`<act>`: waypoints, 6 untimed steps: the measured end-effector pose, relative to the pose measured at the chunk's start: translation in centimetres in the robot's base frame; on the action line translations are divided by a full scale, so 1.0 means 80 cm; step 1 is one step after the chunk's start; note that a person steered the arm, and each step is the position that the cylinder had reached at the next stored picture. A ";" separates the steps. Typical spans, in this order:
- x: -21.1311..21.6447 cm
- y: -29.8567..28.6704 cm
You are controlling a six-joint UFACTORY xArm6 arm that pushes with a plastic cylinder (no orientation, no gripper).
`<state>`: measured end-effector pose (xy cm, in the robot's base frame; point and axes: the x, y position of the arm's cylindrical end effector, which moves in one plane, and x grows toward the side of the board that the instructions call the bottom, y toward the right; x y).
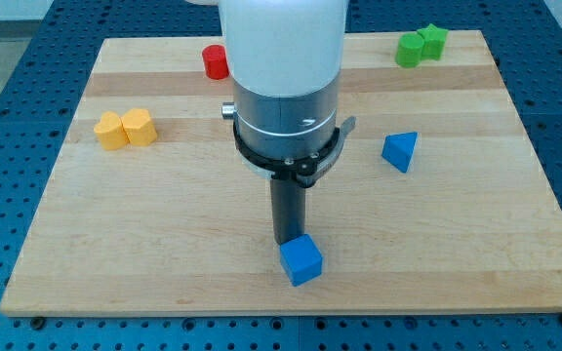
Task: Place your arm to the right of the triangle
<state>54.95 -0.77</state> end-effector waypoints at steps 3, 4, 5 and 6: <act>-0.049 0.124; -0.057 0.186; -0.091 0.234; -0.128 0.226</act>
